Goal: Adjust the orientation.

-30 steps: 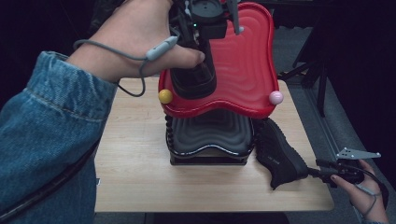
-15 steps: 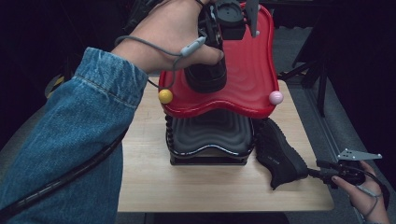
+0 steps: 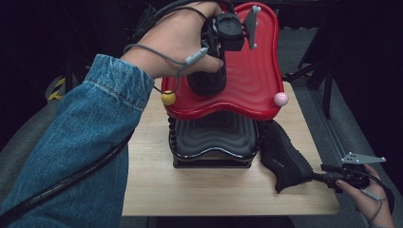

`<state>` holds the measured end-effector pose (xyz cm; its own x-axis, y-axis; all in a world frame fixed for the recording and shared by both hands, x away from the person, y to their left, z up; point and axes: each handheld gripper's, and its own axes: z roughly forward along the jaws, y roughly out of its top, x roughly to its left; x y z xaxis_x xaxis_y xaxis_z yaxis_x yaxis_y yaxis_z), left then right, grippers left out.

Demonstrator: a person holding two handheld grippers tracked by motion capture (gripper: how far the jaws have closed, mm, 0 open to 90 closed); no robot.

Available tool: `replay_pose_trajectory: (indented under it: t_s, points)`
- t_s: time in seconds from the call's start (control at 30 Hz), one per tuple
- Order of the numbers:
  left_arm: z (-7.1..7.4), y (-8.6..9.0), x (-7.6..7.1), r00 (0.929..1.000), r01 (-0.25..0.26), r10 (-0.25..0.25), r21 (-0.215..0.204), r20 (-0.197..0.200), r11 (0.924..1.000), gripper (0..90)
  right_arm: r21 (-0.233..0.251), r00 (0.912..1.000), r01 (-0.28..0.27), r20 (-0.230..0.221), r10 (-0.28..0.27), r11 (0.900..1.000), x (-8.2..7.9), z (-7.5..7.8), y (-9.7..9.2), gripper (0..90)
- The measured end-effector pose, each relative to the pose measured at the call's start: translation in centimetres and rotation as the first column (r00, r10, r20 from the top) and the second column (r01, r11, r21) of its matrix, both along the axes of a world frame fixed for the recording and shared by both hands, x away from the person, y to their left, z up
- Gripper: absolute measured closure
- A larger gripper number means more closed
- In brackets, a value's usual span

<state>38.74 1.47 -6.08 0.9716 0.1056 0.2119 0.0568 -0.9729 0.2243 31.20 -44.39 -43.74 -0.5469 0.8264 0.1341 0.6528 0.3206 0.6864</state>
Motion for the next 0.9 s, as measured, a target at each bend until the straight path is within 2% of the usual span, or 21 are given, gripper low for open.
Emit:
replay_pose_trajectory:
  t_s: [0.1, 0.23, 0.33, 0.53, 0.63, 0.7, 0.77, 0.8, 0.83, 0.9]
  points:
    - [-0.6, -0.1, 0.1, 0.9999, -0.005, 0.005, 0.001, -0.011, 1.0, 86.0, -0.005, 1.0, 0.0, 0.0, 0.0, 1.0, 0.0, 0.0, 0.1, 39.8]
    - [-1.5, -0.6, 0.1, 0.9998, -0.017, 0.017, 0.048, -0.008, 0.9987, 85.8, -0.006, 1.0, -0.003, 0.0, 0.003, 1.0, 0.1, -0.1, 0.2, 39.7]
    - [-1.4, -0.6, 0.1, 0.9998, -0.016, 0.016, 0.035, -0.01, 0.9992, 85.7, -0.01, 1.0, -0.004, -0.002, 0.004, 0.9999, 0.1, -0.1, 0.3, 39.8]
    - [-1.9, -0.6, -0.2, 0.9993, -0.026, 0.027, 0.047, -0.026, 0.9985, 84.7, -0.01, 1.0, -0.005, 0.0, 0.005, 0.9999, 0.1, -0.1, 0.3, 39.8]
    - [-1.9, -0.5, -0.2, 0.9988, -0.036, 0.037, 0.039, -0.031, 0.9986, 84.1, -0.008, 1.0, -0.005, -0.001, 0.005, 1.0, 0.1, -0.1, 0.4, 39.8]
    - [-1.9, -0.4, -0.3, 0.9974, -0.064, 0.065, 0.032, -0.032, 0.9975, 75.4, -0.011, 1.0, -0.006, -0.002, 0.006, 0.9999, 0.1, 0.0, 0.4, 39.8]
    - [-1.8, -0.2, -0.2, 0.9955, -0.088, 0.088, 0.002, -0.035, 0.9961, 60.7, -0.012, 1.0, -0.004, -0.002, 0.004, 0.9999, 0.0, 0.0, 0.4, 39.7]
    - [-1.8, -0.2, -0.2, 0.9955, -0.088, 0.088, 0.002, -0.035, 0.9961, 55.2, -0.012, 1.0, -0.004, -0.002, 0.004, 0.9999, 0.0, 0.0, 0.4, 39.7]
    - [-1.7, 0.0, -0.2, 0.9953, -0.093, 0.093, -0.011, -0.025, 0.9956, 55.2, -0.017, 1.0, -0.004, -0.004, 0.004, 0.9998, 0.0, 0.1, 0.4, 39.7]
    - [-1.4, 0.4, -0.3, 0.9932, -0.115, 0.115, -0.031, -0.02, 0.9929, 44.9, -0.025, 1.0, -0.009, 0.0, 0.009, 0.9997, 0.0, 0.2, 0.5, 39.5]
